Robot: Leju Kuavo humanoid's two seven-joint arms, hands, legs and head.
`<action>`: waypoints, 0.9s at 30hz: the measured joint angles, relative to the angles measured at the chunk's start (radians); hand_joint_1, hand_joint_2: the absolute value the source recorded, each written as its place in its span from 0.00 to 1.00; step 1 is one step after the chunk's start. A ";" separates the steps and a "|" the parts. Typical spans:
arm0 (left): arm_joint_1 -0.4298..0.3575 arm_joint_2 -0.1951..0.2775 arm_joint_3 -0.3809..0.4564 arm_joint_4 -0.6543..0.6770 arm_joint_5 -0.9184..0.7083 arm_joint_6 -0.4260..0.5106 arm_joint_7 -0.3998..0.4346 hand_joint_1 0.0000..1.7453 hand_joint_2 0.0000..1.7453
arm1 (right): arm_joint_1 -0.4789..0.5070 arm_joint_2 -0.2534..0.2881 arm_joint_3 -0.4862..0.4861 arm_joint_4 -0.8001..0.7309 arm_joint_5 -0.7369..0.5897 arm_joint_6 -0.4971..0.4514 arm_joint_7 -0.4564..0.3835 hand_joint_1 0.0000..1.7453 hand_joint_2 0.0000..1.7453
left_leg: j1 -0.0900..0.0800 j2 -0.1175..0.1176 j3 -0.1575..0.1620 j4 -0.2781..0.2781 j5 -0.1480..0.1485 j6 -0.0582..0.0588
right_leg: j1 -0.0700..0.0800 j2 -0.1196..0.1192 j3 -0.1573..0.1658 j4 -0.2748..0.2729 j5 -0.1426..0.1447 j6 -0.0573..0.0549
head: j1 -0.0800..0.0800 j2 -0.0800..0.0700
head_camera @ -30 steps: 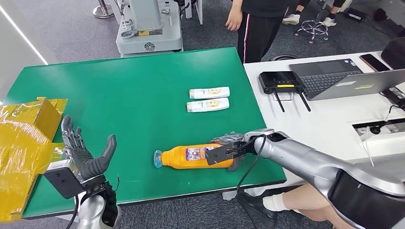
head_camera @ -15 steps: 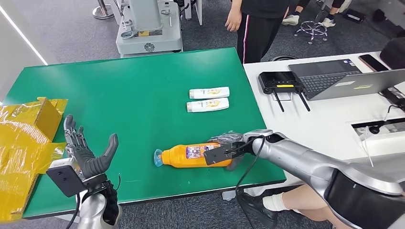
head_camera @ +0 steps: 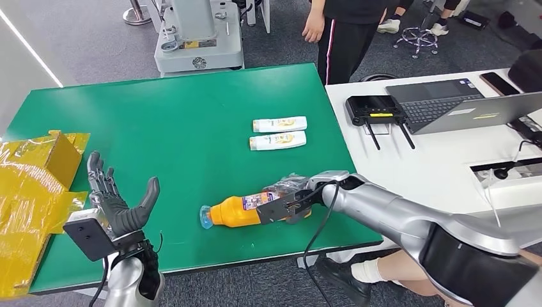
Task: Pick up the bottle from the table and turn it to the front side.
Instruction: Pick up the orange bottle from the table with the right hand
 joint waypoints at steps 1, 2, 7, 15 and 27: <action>-0.002 -0.001 -0.001 0.000 0.001 0.004 0.000 0.00 1.00 | 0.000 0.008 0.000 0.007 -0.003 -0.005 -0.004 1.00 1.00 | 0.000 0.000 0.000 0.000 0.000 0.000 | 0.000 0.000 0.000 0.000 0.000 0.000 | 0.000 0.000; -0.003 -0.002 -0.001 0.000 0.002 0.007 0.000 0.00 1.00 | 0.000 0.016 0.000 0.013 -0.007 -0.010 -0.009 1.00 1.00 | 0.000 0.000 0.000 0.000 0.000 0.000 | 0.000 0.000 0.000 0.000 0.000 0.000 | 0.000 0.000; -0.002 -0.004 -0.002 0.000 0.007 0.015 0.000 0.00 1.00 | 0.002 0.037 -0.002 0.034 -0.013 -0.033 -0.023 1.00 1.00 | 0.000 -0.001 0.000 0.000 0.000 0.000 | 0.000 -0.001 0.000 0.000 0.000 0.000 | 0.000 0.000; 0.002 -0.004 -0.002 0.000 0.013 0.013 -0.001 0.00 1.00 | 0.031 0.006 -0.033 0.009 -0.027 -0.058 -0.022 1.00 1.00 | 0.000 -0.001 -0.001 0.000 0.000 0.000 | 0.000 -0.001 -0.001 -0.001 0.000 0.000 | 0.000 0.000; 0.023 -0.002 -0.002 0.000 0.015 0.016 -0.017 0.00 1.00 | 0.079 -0.002 -0.113 -0.021 -0.047 -0.157 -0.068 1.00 1.00 | 0.000 -0.001 -0.002 0.000 -0.001 0.001 | 0.000 -0.001 -0.001 -0.001 0.000 0.001 | 0.000 0.000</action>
